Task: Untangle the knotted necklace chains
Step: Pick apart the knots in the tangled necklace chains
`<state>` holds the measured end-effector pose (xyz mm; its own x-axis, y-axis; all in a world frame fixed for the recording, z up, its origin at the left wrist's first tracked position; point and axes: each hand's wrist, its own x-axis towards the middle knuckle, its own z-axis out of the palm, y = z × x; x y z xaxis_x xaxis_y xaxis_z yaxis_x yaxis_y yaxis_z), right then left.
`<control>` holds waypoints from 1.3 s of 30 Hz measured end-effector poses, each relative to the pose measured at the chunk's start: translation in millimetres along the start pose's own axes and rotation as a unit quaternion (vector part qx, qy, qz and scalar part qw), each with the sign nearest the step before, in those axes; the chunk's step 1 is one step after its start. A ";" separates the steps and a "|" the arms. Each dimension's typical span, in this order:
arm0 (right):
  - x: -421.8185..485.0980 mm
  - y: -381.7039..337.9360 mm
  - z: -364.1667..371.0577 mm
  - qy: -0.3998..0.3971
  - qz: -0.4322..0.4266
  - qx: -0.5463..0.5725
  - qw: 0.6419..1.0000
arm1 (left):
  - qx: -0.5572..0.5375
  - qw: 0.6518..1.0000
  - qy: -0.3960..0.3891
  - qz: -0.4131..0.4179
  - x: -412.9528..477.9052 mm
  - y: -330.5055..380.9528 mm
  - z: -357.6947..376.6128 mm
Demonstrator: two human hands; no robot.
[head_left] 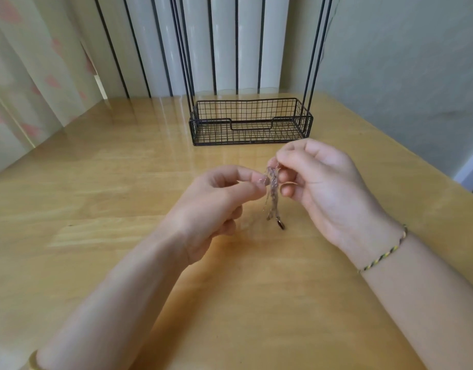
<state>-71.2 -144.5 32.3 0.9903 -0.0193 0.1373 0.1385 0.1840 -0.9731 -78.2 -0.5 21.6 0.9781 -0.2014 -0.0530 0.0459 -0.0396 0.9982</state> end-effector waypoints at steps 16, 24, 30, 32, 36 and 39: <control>-1.3 -3.2 -0.1 -0.093 0.081 0.112 0.986 | 0.016 0.989 0.123 0.084 2.1 -0.2 -0.4; -3.2 0.2 0.0 -0.082 0.040 -0.036 0.995 | 0.043 0.983 0.107 0.145 -1.7 2.7 2.0; -2.7 3.8 3.2 -0.001 -0.108 -0.258 0.960 | 0.054 0.983 0.099 0.146 -2.0 3.7 0.1; -3.1 3.9 4.2 -0.004 -0.123 -0.261 0.957 | 0.052 0.984 0.098 0.138 -1.6 4.1 0.1; -5.0 1.0 3.6 -0.017 -0.101 -0.182 0.978 | 0.050 0.988 0.084 0.115 -1.3 3.9 0.6; -6.3 -0.6 2.7 -0.033 -0.085 -0.135 0.987 | 0.061 0.990 0.075 0.104 -1.4 2.4 1.6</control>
<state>-77.5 -141.9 32.6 0.9512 0.0377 0.3063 0.3085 -0.0855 -0.9474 -79.8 -1.9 24.1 0.9833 -0.0712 0.1674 -0.1756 -0.1321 0.9756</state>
